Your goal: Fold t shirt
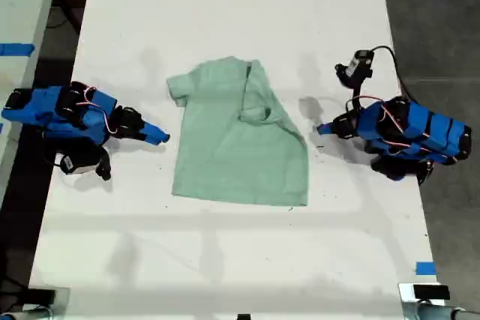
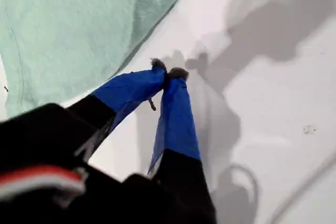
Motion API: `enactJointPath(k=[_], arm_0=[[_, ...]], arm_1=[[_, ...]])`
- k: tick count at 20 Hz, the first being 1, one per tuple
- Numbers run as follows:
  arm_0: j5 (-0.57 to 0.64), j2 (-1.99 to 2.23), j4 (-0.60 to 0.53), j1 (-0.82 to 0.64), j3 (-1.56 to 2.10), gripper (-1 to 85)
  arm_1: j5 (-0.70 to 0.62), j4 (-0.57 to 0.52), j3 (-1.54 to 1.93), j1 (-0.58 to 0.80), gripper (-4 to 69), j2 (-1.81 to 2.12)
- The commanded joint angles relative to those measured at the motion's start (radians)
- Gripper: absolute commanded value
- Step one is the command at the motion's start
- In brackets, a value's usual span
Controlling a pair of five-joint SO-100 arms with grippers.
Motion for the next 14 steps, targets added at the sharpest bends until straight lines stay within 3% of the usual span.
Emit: enactJointPath(k=[1,4,7,14], arm_0=[[-0.124,-0.959,0.11,-0.296,-0.782,12.0],[0.064,-1.006,0.176,-0.477,-0.894,12.8],[0.117,-1.011,0.215,-0.535,-0.919,12.7],[0.38,-1.42,0.094,-0.704,-0.968,19.7]], arm_1=[[-0.012,0.002,0.077,-0.003,2.1,0.015],[-0.012,0.002,0.077,-0.003,2.1,0.015],[-0.012,0.002,0.077,-0.003,2.1,0.015],[-0.012,0.002,0.077,-0.003,2.1,0.015]])
